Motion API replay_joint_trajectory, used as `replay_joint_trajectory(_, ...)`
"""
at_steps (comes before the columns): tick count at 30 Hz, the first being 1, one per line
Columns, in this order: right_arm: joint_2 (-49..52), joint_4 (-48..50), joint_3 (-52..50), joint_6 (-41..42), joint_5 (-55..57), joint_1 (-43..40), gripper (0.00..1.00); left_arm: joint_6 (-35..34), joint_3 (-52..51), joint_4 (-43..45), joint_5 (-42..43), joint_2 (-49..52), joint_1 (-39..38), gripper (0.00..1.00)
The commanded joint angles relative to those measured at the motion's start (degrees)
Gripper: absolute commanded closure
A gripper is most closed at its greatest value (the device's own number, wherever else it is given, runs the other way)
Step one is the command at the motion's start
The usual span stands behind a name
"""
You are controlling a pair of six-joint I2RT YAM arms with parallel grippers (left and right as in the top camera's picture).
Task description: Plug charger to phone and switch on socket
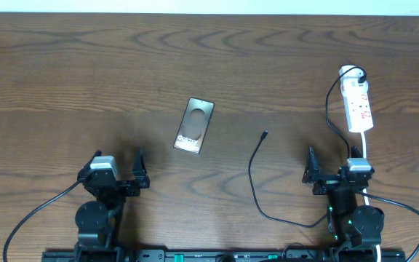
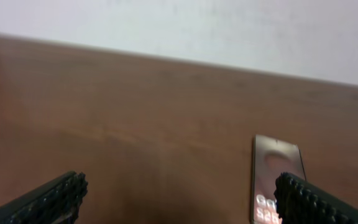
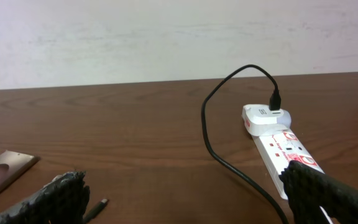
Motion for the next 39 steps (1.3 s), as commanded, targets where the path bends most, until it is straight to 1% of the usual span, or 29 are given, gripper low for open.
replay_joint_trajectory(1,-0.31,-0.20,-0.11,-0.61,-0.33,0.85,0.01,-2.08,4.66,-1.99,3.23,3.45,0.26,0.02)
replay_joint_trajectory(8,-0.31,-0.20,-0.11,-0.61,-0.33,0.85,0.01,-2.64,15.13,-5.31,6.21,16.94,0.26,0.02)
replay_joint_trajectory(12,-0.31,-0.20,-0.11,-0.61,-0.33,0.85,0.01,-2.67,21.88,-7.15,10.16,25.22,0.26,0.02)
replay_joint_trajectory(20,-0.31,-0.20,-0.11,-0.61,-0.35,0.85,0.01,-2.64,37.77,-17.44,11.10,39.54,0.22,0.02)
replay_joint_trajectory(26,-0.31,-0.20,-0.11,-0.61,-0.33,0.85,0.01,-2.60,47.56,-24.00,11.10,45.86,-0.70,0.02)
replay_joint_trajectory(32,-0.31,-0.20,-0.11,-0.61,-0.33,0.85,0.01,0.46,55.30,-28.35,11.02,50.71,-4.76,0.02)
replay_joint_trajectory(39,-0.31,-0.20,-0.11,-0.61,-0.33,0.85,0.01,0.81,64.35,-33.59,10.86,58.10,-8.07,0.02)
